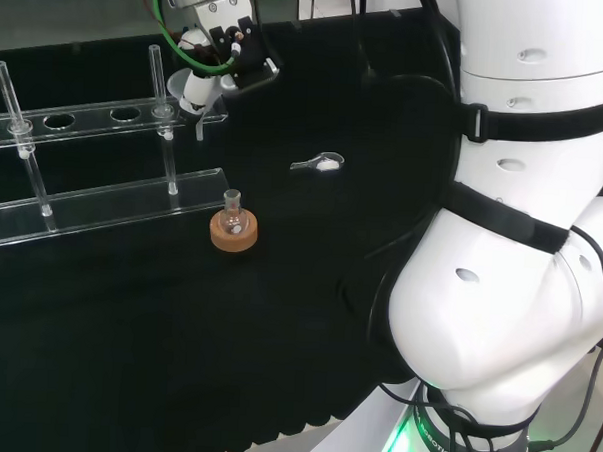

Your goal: Pick up the funnel from the transparent funnel stand.

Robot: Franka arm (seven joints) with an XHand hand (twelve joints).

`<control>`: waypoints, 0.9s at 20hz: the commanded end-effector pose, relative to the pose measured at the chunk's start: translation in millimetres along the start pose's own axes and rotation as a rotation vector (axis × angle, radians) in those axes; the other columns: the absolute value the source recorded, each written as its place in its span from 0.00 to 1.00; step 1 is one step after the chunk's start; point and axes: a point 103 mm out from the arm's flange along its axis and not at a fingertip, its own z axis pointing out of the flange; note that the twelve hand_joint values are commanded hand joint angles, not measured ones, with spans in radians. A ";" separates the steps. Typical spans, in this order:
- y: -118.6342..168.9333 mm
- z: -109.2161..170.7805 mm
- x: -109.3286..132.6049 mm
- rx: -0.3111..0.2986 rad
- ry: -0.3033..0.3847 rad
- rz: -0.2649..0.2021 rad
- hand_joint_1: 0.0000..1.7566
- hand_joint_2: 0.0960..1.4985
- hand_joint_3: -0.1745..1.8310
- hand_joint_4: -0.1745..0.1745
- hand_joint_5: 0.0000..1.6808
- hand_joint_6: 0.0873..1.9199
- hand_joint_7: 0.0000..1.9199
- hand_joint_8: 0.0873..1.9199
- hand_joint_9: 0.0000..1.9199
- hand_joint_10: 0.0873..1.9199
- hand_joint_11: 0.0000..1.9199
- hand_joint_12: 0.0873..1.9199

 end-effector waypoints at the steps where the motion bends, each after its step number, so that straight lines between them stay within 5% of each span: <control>1: 0.0 0.5 -5.1 -0.036 -0.007 0.005 0.28 0.50 0.14 0.34 0.14 0.00 0.05 0.37 0.18 0.39 0.15 0.77; 5: 0.4 0.7 -6.4 -0.055 -0.014 0.006 0.29 0.50 0.15 0.32 0.17 0.00 0.09 0.37 0.23 0.36 0.16 0.76; 10: -4.8 -7.4 -6.0 -0.161 -0.051 0.021 0.34 0.52 0.18 0.29 0.29 0.00 0.29 0.37 0.39 0.29 0.21 0.73; 18: -22.3 -33.4 -6.0 -0.231 -0.076 0.019 0.37 0.51 0.21 0.30 0.34 0.00 0.34 0.37 0.45 0.26 0.24 0.71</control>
